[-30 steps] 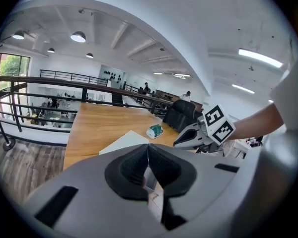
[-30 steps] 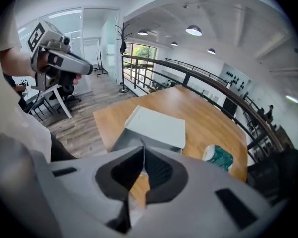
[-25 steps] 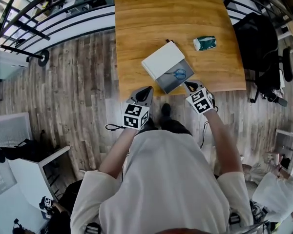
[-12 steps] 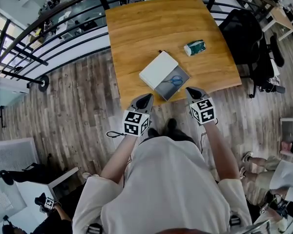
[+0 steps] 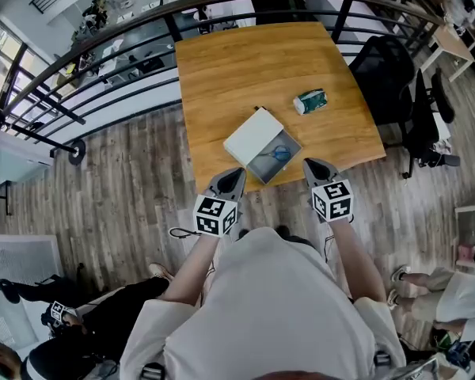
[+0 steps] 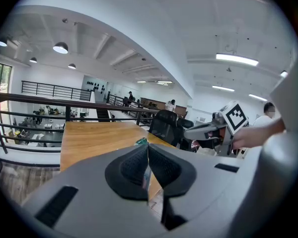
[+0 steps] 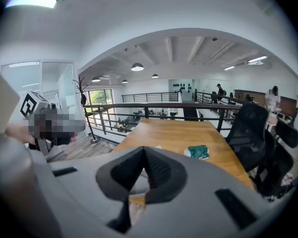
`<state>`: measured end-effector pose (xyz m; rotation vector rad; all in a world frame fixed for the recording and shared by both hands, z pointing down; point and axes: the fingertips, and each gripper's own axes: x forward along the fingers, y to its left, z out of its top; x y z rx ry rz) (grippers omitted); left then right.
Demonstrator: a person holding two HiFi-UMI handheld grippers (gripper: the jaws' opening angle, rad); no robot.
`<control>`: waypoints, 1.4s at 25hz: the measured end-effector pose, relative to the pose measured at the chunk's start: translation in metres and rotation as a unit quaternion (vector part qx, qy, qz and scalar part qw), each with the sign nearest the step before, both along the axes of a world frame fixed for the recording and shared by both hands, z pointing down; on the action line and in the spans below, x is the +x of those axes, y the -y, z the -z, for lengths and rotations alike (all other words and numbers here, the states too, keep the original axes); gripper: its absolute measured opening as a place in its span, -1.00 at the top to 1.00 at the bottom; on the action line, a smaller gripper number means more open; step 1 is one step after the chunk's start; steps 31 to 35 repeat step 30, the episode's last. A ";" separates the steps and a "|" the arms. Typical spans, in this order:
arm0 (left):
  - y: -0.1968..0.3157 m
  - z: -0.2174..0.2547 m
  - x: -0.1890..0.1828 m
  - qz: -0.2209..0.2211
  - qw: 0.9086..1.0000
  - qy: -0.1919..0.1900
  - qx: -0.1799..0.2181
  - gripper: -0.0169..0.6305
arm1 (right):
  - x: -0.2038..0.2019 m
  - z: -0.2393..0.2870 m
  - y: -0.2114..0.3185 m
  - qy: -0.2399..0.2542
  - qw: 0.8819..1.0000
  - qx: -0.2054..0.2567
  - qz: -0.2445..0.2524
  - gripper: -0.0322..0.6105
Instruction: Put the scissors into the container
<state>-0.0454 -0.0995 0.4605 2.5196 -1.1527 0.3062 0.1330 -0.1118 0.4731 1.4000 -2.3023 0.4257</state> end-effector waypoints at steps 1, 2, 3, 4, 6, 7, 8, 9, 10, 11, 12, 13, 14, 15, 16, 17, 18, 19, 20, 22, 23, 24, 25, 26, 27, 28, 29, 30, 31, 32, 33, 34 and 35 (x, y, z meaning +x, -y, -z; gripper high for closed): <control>0.000 0.003 0.003 -0.001 1.000 0.001 0.003 0.96 | 0.002 0.004 0.000 0.002 1.000 0.005 0.001 0.89; -0.001 0.005 0.005 -0.002 1.000 0.002 0.005 0.96 | 0.003 0.008 0.000 0.003 1.000 0.009 0.002 0.89; -0.001 0.008 0.008 -0.003 1.000 0.002 0.008 0.96 | 0.004 0.011 -0.001 0.003 1.000 0.013 0.005 0.89; -0.002 0.010 0.010 -0.004 1.000 0.003 0.010 0.96 | 0.005 0.013 -0.001 0.002 1.000 0.018 0.009 0.89; -0.001 0.012 0.014 -0.005 1.000 0.004 0.013 0.96 | 0.007 0.017 0.000 0.001 1.000 0.026 0.013 0.89; -0.001 0.012 0.016 -0.004 1.000 0.005 0.013 0.96 | 0.008 0.018 0.000 0.002 1.000 0.028 0.014 0.89; 0.000 0.012 0.018 -0.003 1.000 0.005 0.013 0.96 | 0.009 0.018 0.000 0.004 0.999 0.028 0.015 0.89; 0.000 0.012 0.020 -0.002 1.000 0.005 0.013 0.96 | 0.010 0.018 0.000 0.005 0.999 0.028 0.016 0.89; -0.001 0.012 0.022 -0.001 1.000 0.006 0.013 0.96 | 0.011 0.018 -0.001 0.007 0.999 0.028 0.018 0.89; -0.002 0.012 0.022 -0.001 1.000 0.007 0.014 0.96 | 0.011 0.018 -0.003 0.007 0.999 0.028 0.019 0.89; -0.004 0.012 0.023 0.000 1.000 0.007 0.015 0.96 | 0.011 0.018 -0.004 0.007 0.999 0.029 0.021 0.89; -0.005 0.012 0.024 0.001 1.000 0.008 0.015 0.96 | 0.011 0.018 -0.005 0.008 0.999 0.030 0.023 0.89; -0.005 0.012 0.024 0.002 1.000 0.008 0.016 0.96 | 0.012 0.018 -0.005 0.008 0.999 0.030 0.024 0.89; -0.006 0.012 0.025 0.004 1.000 0.008 0.016 0.96 | 0.013 0.018 -0.005 0.009 0.999 0.030 0.024 0.89; -0.006 0.012 0.025 0.006 1.000 0.008 0.016 0.96 | 0.015 0.018 -0.005 0.010 0.999 0.030 0.024 0.89; -0.007 0.013 0.026 0.008 1.000 0.008 0.016 0.96 | 0.016 0.018 -0.005 0.011 0.999 0.030 0.023 0.89; -0.008 0.013 0.027 0.010 1.000 0.008 0.016 0.96 | 0.018 0.018 -0.006 0.012 0.999 0.031 0.022 0.89; -0.009 0.012 0.028 0.012 1.000 0.009 0.016 0.96 | 0.020 0.018 -0.007 0.014 0.999 0.032 0.022 0.89; -0.010 0.012 0.029 0.013 1.000 0.009 0.017 0.96 | 0.022 0.018 -0.008 0.015 0.999 0.032 0.022 0.89; -0.013 0.012 0.030 0.015 1.000 0.010 0.018 0.96 | 0.023 0.018 -0.010 0.016 0.999 0.034 0.024 0.89; -0.014 0.012 0.030 0.016 1.000 0.010 0.017 0.96 | 0.023 0.018 -0.012 0.016 0.999 0.034 0.025 0.89; -0.016 0.012 0.030 0.017 1.000 0.010 0.017 0.96 | 0.023 0.019 -0.013 0.016 0.999 0.035 0.025 0.89; -0.017 0.013 0.030 0.017 1.000 0.010 0.017 0.96 | 0.023 0.020 -0.013 0.016 0.999 0.035 0.024 0.89; -0.018 0.014 0.032 0.017 1.000 0.010 0.017 0.96 | 0.024 0.021 -0.014 0.017 0.999 0.036 0.024 0.89; -0.019 0.015 0.033 0.017 1.000 0.010 0.016 0.96 | 0.026 0.022 -0.014 0.018 0.999 0.037 0.024 0.89; -0.019 0.015 0.036 0.016 1.000 0.011 0.016 0.96 | 0.028 0.023 -0.014 0.019 0.999 0.038 0.024 0.89; -0.020 0.015 0.039 0.016 1.000 0.012 0.016 0.96 | 0.031 0.023 -0.015 0.020 0.999 0.039 0.023 0.89; -0.020 0.015 0.042 0.016 1.000 0.012 0.016 0.96 | 0.033 0.024 -0.015 0.021 0.999 0.039 0.023 0.89; -0.020 0.015 0.042 0.016 1.000 0.012 0.016 0.96 | 0.033 0.024 -0.015 0.021 0.999 0.039 0.023 0.89; -0.020 0.015 0.042 0.016 1.000 0.012 0.016 0.96 | 0.033 0.024 -0.015 0.021 0.999 0.039 0.023 0.89; -0.020 0.015 0.042 0.016 1.000 0.012 0.016 0.96 | 0.033 0.024 -0.015 0.021 0.999 0.039 0.023 0.89; -0.020 0.015 0.042 0.016 1.000 0.012 0.016 0.96 | 0.033 0.024 -0.015 0.021 0.999 0.039 0.023 0.89; -0.020 0.015 0.042 0.016 1.000 0.012 0.016 0.96 | 0.033 0.024 -0.015 0.021 0.999 0.039 0.023 0.89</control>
